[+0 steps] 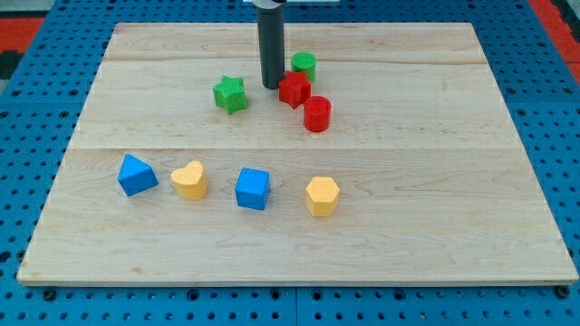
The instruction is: Slightly touch the red circle
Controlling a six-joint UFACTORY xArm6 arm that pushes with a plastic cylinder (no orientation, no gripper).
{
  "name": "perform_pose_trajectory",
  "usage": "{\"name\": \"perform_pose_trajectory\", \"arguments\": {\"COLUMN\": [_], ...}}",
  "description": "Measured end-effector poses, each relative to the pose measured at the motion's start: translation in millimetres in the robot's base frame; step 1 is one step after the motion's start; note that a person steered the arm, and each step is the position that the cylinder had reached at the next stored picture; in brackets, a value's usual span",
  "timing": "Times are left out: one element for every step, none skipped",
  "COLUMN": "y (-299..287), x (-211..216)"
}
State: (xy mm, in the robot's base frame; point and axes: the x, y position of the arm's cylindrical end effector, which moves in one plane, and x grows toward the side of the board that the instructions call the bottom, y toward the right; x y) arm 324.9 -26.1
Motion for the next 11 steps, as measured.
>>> {"name": "perform_pose_trajectory", "arguments": {"y": [2,3,4,-2,-10,-14,26,48,98,113,93], "x": [2,5,7,30,47,65,95,112,99,74,70]}}
